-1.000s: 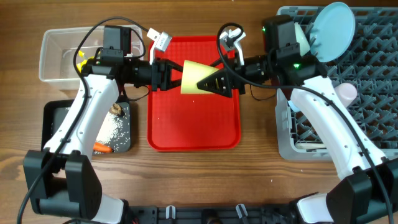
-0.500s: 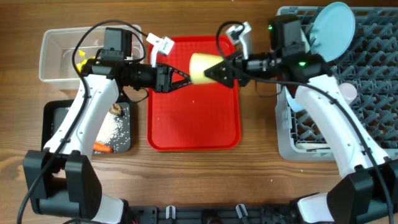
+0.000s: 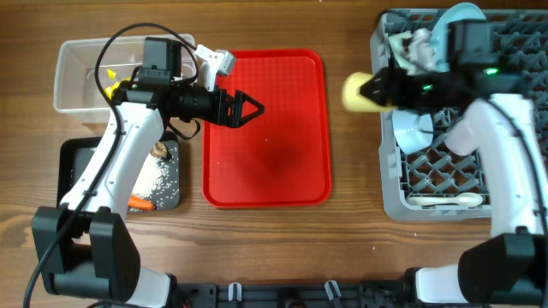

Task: Sort waste into correct bins and load items into the dishwasher rack
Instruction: 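Carry the yellow cup into the dish rack with the right gripper and release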

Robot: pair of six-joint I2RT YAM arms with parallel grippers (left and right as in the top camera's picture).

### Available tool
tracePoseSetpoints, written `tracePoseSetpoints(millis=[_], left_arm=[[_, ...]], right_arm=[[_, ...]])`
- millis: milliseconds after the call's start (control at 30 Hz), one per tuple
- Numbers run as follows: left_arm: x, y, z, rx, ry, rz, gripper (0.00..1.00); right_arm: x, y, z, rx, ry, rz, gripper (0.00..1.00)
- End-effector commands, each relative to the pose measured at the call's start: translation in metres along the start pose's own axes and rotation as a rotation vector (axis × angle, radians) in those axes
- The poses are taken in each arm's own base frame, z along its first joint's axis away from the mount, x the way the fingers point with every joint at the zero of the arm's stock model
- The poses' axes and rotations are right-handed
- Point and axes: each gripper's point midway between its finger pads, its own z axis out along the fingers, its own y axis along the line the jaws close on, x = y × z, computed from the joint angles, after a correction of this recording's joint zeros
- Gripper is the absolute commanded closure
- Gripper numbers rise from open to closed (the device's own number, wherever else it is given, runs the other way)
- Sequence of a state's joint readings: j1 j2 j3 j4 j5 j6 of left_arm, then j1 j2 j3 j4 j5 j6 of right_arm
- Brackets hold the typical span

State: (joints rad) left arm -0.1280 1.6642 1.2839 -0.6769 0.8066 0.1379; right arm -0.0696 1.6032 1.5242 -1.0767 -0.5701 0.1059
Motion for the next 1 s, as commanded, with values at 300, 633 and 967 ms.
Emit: tracePoseSetpoints(millis=[300,633,967], left_arm=[[-0.006,0.005,-0.004,-0.048,-0.014,0.028,0.00],[-0.006,0.005,-0.004,-0.048,-0.014,0.028,0.00],[-0.006,0.005,-0.004,-0.048,-0.014,0.028,0.00]], right_arm=[[0.039,-0.128,-0.142,0.733,-0.028,0.422,0.35],[0.075,-0.160,-0.137,0.868,0.061,0.554,0.34],[0.110,-0.208,-0.114,0.847,0.103,0.691,0.35]])
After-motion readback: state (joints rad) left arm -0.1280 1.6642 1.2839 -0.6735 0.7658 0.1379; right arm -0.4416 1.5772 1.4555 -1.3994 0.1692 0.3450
